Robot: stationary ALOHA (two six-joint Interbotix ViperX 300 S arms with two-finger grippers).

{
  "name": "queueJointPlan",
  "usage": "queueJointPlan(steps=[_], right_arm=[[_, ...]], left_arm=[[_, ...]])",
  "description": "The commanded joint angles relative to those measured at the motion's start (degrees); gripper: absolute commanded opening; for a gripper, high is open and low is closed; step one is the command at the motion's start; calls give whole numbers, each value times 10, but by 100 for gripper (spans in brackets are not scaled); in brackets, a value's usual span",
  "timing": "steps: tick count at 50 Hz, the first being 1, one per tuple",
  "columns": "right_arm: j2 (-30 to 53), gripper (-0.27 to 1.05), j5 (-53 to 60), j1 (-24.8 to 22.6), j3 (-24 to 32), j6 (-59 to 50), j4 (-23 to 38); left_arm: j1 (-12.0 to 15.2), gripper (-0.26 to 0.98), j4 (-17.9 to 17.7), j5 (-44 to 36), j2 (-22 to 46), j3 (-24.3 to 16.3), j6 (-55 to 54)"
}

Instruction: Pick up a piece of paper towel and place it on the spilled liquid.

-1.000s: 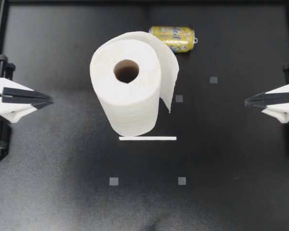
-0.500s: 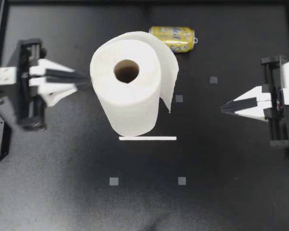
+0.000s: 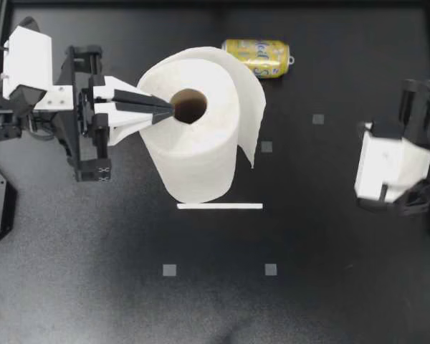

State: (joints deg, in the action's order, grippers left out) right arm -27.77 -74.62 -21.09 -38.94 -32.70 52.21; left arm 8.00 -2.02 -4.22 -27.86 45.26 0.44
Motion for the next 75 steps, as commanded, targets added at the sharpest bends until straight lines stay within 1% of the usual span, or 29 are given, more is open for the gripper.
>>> queueJointPlan(steps=[1, 3, 5, 9, 16, 22, 31, 35, 38, 42, 46, 55, 59, 61, 67, 75], right_arm=[[14, -5, -39, -51, 14, -81, 88], [22, -5, -38, -72, 9, -144, 116], [26, -5, -34, -83, 4, -192, 136], [37, -5, -27, -93, -8, -290, 166], [52, -5, 21, -93, -39, -459, 219], [62, -5, 65, -93, -74, -618, 297], [73, -4, 71, -93, -120, -837, 423], [79, -2, 75, -87, -135, -903, 461], [86, 1, 80, -78, -139, -941, 470], [98, 8, 94, -60, -135, -975, 472], [114, 19, 119, -40, -127, -982, 475], [158, 63, 134, -1, -97, -983, 479], [177, 77, 134, 12, -81, -982, 478], [185, 79, 134, 17, -74, -982, 478], [206, 77, 134, 29, -54, -981, 479], [225, 77, 133, 52, -41, -977, 479]], left_arm=[[6, 10, 0, 10, -2, -23, 2], [8, 10, 1, 17, -2, -26, 2], [11, 10, 3, 25, -2, -30, 3], [15, 10, 6, 40, -1, -35, 3], [16, 10, 9, 54, 2, -40, 3], [18, 10, 9, 69, 11, -44, 3], [20, 10, 11, 85, 26, -56, 4], [20, 10, 13, 94, 33, -59, 3], [20, 10, 13, 100, 37, -62, 3], [19, 10, 13, 106, 40, -64, 2], [20, 10, 13, 113, 40, -63, 1], [20, 10, 12, 118, 37, -63, 0], [20, 10, 12, 118, 37, -62, 0], [20, 10, 12, 119, 37, -61, 0], [20, 10, 12, 118, 37, -59, -1], [19, 10, 12, 118, 37, -56, -1]])
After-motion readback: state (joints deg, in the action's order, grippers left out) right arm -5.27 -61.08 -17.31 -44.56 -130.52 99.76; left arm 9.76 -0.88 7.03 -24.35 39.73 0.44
